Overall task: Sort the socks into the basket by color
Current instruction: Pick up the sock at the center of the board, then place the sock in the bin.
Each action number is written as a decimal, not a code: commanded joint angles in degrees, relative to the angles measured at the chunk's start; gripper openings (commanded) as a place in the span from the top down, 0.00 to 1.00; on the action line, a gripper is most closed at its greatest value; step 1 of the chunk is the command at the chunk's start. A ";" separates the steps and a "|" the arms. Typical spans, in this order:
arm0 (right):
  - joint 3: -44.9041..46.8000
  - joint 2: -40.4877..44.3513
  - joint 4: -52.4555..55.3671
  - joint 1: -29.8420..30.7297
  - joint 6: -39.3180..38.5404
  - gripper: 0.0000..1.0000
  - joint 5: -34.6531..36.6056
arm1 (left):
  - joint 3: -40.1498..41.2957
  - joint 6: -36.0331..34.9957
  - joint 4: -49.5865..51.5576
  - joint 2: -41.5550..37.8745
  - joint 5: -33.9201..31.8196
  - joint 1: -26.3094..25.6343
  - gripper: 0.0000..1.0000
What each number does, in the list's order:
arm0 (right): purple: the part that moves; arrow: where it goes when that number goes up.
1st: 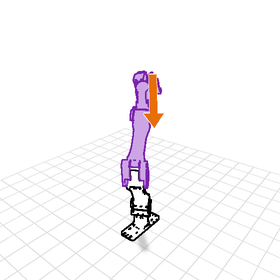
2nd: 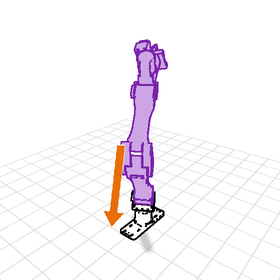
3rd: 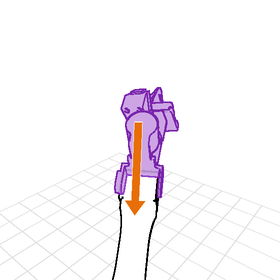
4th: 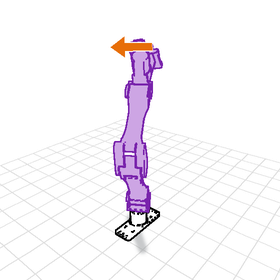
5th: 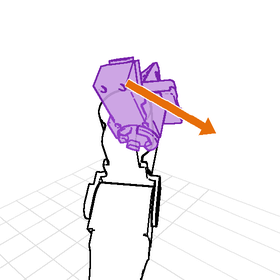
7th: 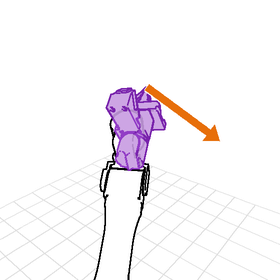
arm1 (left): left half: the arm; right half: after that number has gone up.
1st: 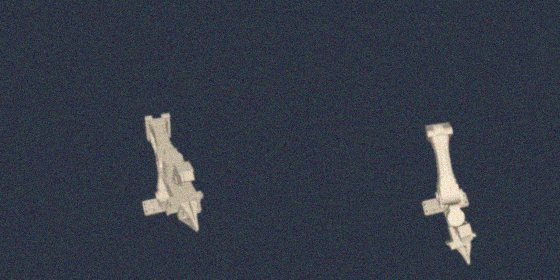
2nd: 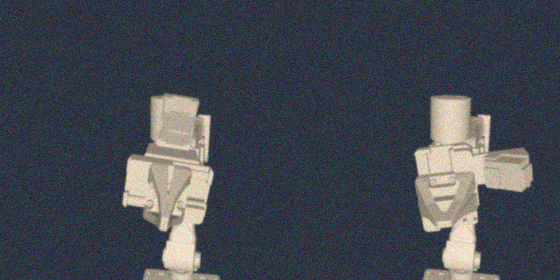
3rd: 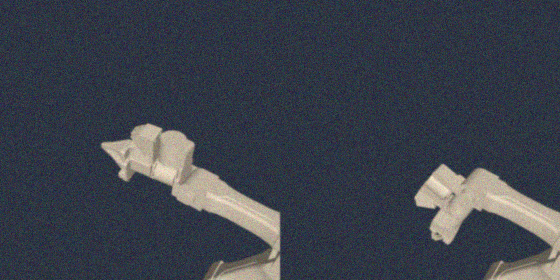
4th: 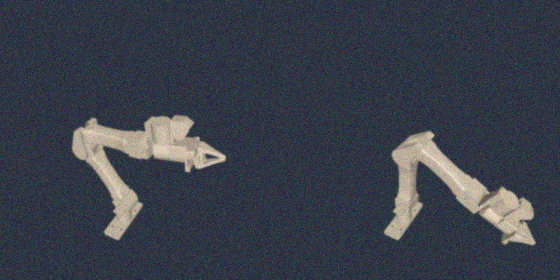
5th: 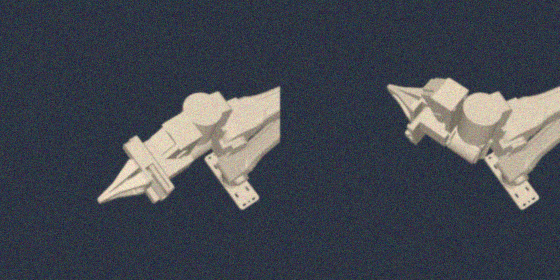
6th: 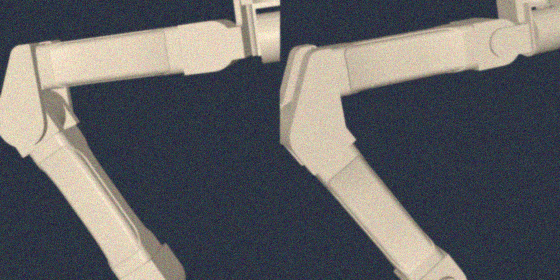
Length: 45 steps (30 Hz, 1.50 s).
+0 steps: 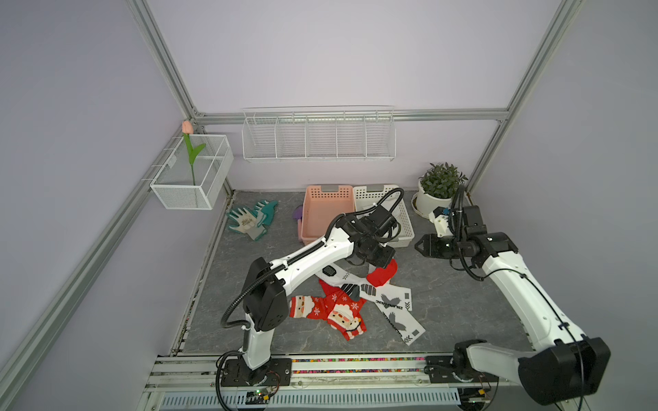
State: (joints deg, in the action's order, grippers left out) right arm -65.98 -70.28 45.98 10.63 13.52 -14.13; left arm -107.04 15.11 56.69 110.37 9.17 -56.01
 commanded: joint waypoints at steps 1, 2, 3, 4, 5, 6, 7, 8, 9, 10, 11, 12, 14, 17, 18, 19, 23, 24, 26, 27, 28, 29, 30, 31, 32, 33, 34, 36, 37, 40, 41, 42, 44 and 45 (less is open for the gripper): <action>0.94 0.76 -0.45 -0.11 0.08 0.55 -1.33 | -4.72 -2.35 5.08 -1.73 -3.36 -0.17 1.00; 0.94 0.76 -0.45 -0.13 0.15 0.55 -1.46 | -5.80 -2.51 5.52 -1.53 -3.83 -0.07 1.00; 0.94 0.76 -0.45 -0.10 0.12 0.55 -1.53 | -7.03 -2.63 6.37 -1.38 -4.56 0.02 1.00; 0.85 0.76 -0.45 -0.11 0.23 0.55 -1.68 | -8.15 -2.52 7.05 -1.09 -5.68 0.15 1.00; 0.85 0.76 -0.45 -0.11 0.28 0.55 -1.77 | -9.08 -2.51 7.58 -0.83 -6.81 0.28 1.00; 0.76 0.76 -0.45 -0.16 0.28 0.55 -1.88 | -9.99 -2.49 8.22 -0.57 -8.37 0.35 1.00; 0.68 0.76 -0.40 -0.11 0.33 0.55 -2.15 | -10.95 -2.35 8.82 -0.37 -10.15 0.59 1.00; 0.63 0.76 -0.41 -0.13 0.32 0.55 -2.26 | -11.74 -2.39 9.30 -0.24 -11.68 0.74 1.00; 0.51 0.76 -0.23 -0.15 0.28 0.55 -2.43 | -12.46 -3.03 9.64 -0.01 -12.78 1.09 1.00; 0.41 0.83 -0.03 -0.13 0.13 0.55 -2.54 | -13.15 -3.36 9.79 0.06 -13.47 1.74 1.00; 0.32 0.76 0.12 -0.15 0.09 0.55 -2.61 | -13.90 -3.45 10.01 0.03 -13.57 2.38 1.00; 0.26 0.84 0.25 -0.09 -0.01 0.55 -2.57 | -14.75 -3.46 10.12 0.14 -13.37 3.35 1.00; 0.06 0.85 0.43 -0.15 -0.07 0.55 -2.56 | -15.88 -3.55 10.09 0.03 -13.17 5.27 1.00; -0.03 0.85 0.26 -0.11 0.09 0.54 -2.90 | -16.64 -3.92 9.21 -0.38 -14.02 7.94 1.00; -0.03 0.89 0.17 -0.09 0.16 0.54 -3.10 | -16.90 -4.36 8.88 -0.51 -14.67 8.74 1.00; -0.03 0.83 0.01 -0.09 0.27 0.54 -3.35 | -17.20 -4.59 8.73 -0.58 -15.21 9.75 1.00; -0.03 0.59 -0.32 -0.13 0.37 0.54 -4.19 | -18.73 -4.66 8.57 0.20 -14.82 14.22 1.00; -0.01 0.58 -0.40 -0.09 0.45 0.54 -4.25 | -19.03 -4.51 8.35 0.68 -14.29 15.47 1.00; -0.07 0.66 -0.60 -0.09 0.45 0.54 -4.50 | -19.49 -3.97 7.69 1.60 -13.59 17.90 1.00; -0.12 0.67 -0.67 -0.13 0.42 0.54 -4.63 | -19.80 -3.64 7.34 2.19 -13.13 19.25 1.00; -0.20 0.63 -0.71 -0.09 0.41 0.54 -4.74 | -20.20 -3.43 6.89 3.00 -12.51 20.38 1.00; -0.27 0.58 -0.71 -0.09 0.37 0.54 -4.88 | -20.50 -3.13 6.50 3.59 -12.11 21.37 1.00; -0.29 0.50 -0.71 -0.09 0.37 0.54 -5.02 | -20.94 -2.89 6.10 4.40 -11.70 22.48 1.00; -0.38 0.41 -0.71 -0.09 0.37 0.54 -5.18 | -21.41 -2.82 5.63 5.21 -11.42 23.45 1.00; -0.30 0.33 -0.71 -0.09 0.36 0.54 -5.37 | -21.81 -2.81 5.23 5.91 -11.53 24.13 1.00; -0.23 0.32 -0.78 -0.09 0.35 0.54 -5.63 | -22.25 -2.96 4.85 6.80 -11.79 24.99 1.00; -0.15 0.32 -0.80 -0.09 0.36 0.54 -5.81 | -22.90 -2.86 4.57 7.63 -11.81 25.79 1.00; 0.03 0.56 -0.69 -0.09 0.14 0.54 -5.98 | -24.19 -2.64 4.50 9.19 -11.38 27.20 1.00; 0.19 0.72 -0.71 -0.09 0.19 0.54 -5.91 | -24.60 -2.58 4.32 9.95 -11.19 27.83 1.00; 0.54 1.11 -0.71 -0.10 0.07 0.54 -6.00 | -24.72 -2.35 3.19 11.41 -10.41 29.28 1.00; 0.66 1.20 -0.71 -0.02 0.08 0.54 -6.08 | -24.64 -2.21 2.91 11.82 -10.19 29.72 1.00; 0.75 1.29 -0.71 -0.09 0.13 0.54 -6.08 | -24.71 -2.18 2.58 12.28 -9.96 30.08 1.00; 0.85 1.35 -0.65 -0.01 0.07 0.54 -6.08 | -24.72 -2.00 2.08 13.12 -9.75 30.66 1.00; 0.78 1.37 -0.54 -0.04 0.02 0.54 -6.08 | -24.75 -2.01 1.70 13.58 -9.71 30.92 1.00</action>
State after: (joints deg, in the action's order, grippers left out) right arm -65.98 -70.28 45.98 10.63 13.67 -19.35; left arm -129.56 12.32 59.33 123.02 -1.56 -25.76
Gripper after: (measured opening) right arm 0.461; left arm 0.056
